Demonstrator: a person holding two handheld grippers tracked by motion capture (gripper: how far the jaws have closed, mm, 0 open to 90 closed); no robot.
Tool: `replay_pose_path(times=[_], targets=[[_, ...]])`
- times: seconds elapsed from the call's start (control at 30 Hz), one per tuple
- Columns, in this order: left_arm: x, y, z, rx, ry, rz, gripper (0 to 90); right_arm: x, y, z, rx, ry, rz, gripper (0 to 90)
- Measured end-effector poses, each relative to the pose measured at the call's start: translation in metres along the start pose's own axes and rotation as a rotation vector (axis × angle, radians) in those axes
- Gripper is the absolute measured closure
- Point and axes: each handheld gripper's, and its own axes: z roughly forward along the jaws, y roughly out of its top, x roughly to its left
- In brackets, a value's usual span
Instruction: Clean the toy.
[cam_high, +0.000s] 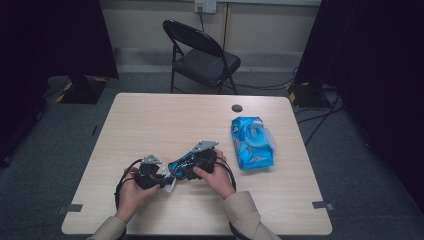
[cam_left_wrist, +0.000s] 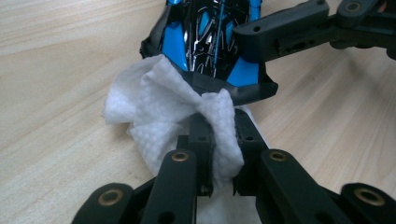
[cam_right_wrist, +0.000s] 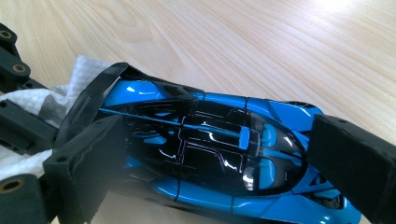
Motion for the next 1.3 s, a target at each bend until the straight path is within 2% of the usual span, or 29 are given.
replay_pose_path(times=[0.43, 0.5, 0.57, 0.77, 1.3], targets=[[-0.018, 0.003, 0.009, 0.021, -0.034, 0.071, 81.2, 0.0, 0.0, 0.0, 0.0, 0.0, 0.0, 4.3], [-0.02, 0.003, 0.01, 0.018, -0.034, 0.073, 81.2, 0.0, 0.0, 0.0, 0.001, 0.0, -0.001, 4.3], [-0.024, 0.004, 0.012, 0.022, -0.037, 0.094, 81.2, 0.0, 0.0, 0.0, 0.002, 0.001, -0.002, 4.3], [-0.029, 0.004, 0.014, 0.026, -0.038, 0.123, 81.0, 0.0, 0.0, 0.0, 0.0, 0.001, -0.001, 4.3], [-0.049, 0.006, 0.018, 0.036, -0.101, 0.197, 80.9, 0.0, 0.001, 0.0, 0.003, 0.002, -0.003, 4.3]])
